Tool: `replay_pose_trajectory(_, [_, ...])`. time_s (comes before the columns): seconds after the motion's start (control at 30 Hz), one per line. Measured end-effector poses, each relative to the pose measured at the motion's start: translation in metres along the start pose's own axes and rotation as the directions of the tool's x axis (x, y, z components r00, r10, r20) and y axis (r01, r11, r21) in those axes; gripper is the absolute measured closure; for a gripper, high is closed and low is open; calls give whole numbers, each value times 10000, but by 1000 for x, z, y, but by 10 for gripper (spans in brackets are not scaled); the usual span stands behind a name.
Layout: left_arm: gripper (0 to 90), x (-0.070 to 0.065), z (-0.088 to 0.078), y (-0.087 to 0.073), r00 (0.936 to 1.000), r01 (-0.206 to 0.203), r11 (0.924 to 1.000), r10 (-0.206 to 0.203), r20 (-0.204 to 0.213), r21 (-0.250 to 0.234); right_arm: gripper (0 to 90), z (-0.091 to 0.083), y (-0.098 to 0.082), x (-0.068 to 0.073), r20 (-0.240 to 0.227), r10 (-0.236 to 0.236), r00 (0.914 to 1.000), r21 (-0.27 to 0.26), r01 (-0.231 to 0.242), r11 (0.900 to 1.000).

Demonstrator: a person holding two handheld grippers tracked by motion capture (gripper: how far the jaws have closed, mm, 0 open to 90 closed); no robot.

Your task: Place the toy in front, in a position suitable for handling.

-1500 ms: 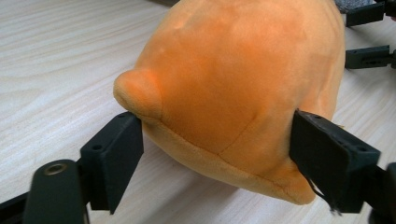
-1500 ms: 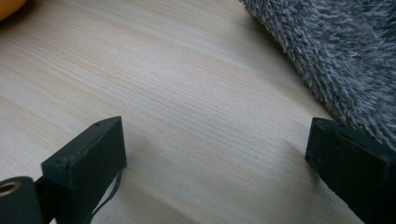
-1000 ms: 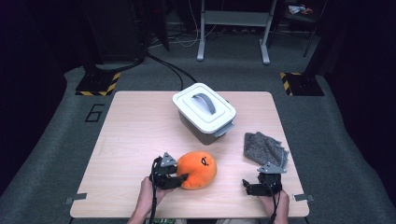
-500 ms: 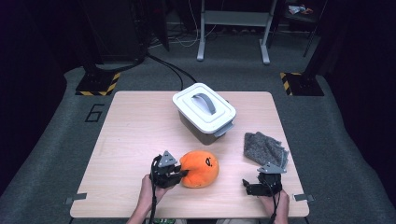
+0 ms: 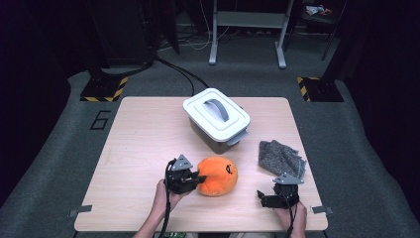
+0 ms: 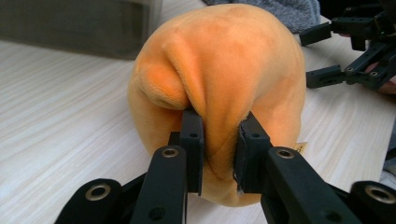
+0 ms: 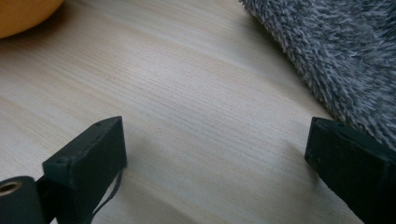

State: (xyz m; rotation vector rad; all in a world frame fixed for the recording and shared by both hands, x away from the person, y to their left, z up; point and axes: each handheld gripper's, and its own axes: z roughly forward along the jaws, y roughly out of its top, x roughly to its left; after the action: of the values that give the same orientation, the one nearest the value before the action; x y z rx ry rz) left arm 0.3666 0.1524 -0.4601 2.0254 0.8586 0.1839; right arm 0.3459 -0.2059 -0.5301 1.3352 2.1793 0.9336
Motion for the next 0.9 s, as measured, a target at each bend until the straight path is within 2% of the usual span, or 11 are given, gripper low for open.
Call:
replay_pose_trajectory(0.13, [760, 0, 4, 4, 9998, -148, 9999, 148, 146, 15, 44, 0, 0, 0, -3, -3, 10000, 0, 3, 10000])
replay_pose_trajectory(0.2, [759, 0, 8, 7, 9993, -74, 10000, 76, 369, -36, 44, 0, 0, 0, -1, -2, 10000, -1, 2, 10000])
replay_pose_trajectory(0.33, [757, -1, 16, 12, 9976, -175, 9998, 179, 669, -79, 44, 0, 0, 0, -1, -2, 10000, 2, 2, 10000])
replay_pose_trajectory(0.4, [756, -1, 20, 16, 9951, -408, 9991, 413, 901, -77, 44, 0, 0, 0, 0, -3, 10000, 0, 3, 10000])
replay_pose_trajectory(0.53, [752, -2, 31, 21, 9943, -371, 9993, 368, 1001, 9, 44, 0, 0, 0, -3, -8, 10000, 5, 8, 10000])
replay_pose_trajectory(0.67, [735, -1, 41, 21, 9913, -378, 9992, 356, 1269, 148, 44, 0, 0, 0, 0, -6, 10000, 4, 6, 10000])
replay_pose_trajectory(0.73, [681, 1, 43, 20, 9908, -342, 9991, 307, 1319, 239, 44, 0, 0, 0, -1, -4, 10000, 5, 4, 10000])
replay_pose_trajectory(0.77, [681, 1, 44, 19, 9910, -369, 9989, 328, 1300, 296, 44, 0, 0, 0, 3, -9, 10000, 3, 9, 10000])
replay_pose_trajectory(0.83, [568, 3, 43, 19, 9917, -300, 9989, 251, 1260, 369, 44, 0, 0, 0, 1, -7, 10000, 1, 7, 10000])
replay_pose_trajectory(0.87, [568, 3, 43, 19, 9919, -307, 9988, 258, 1247, 376, 44, 0, 0, 0, 1, -7, 10000, 1, 7, 10000])
replay_pose_trajectory(0.9, [464, 5, 42, 18, 9939, -268, 9987, 220, 1082, 437, 44, 0, 0, 0, -1, -6, 10000, 4, 6, 10000])
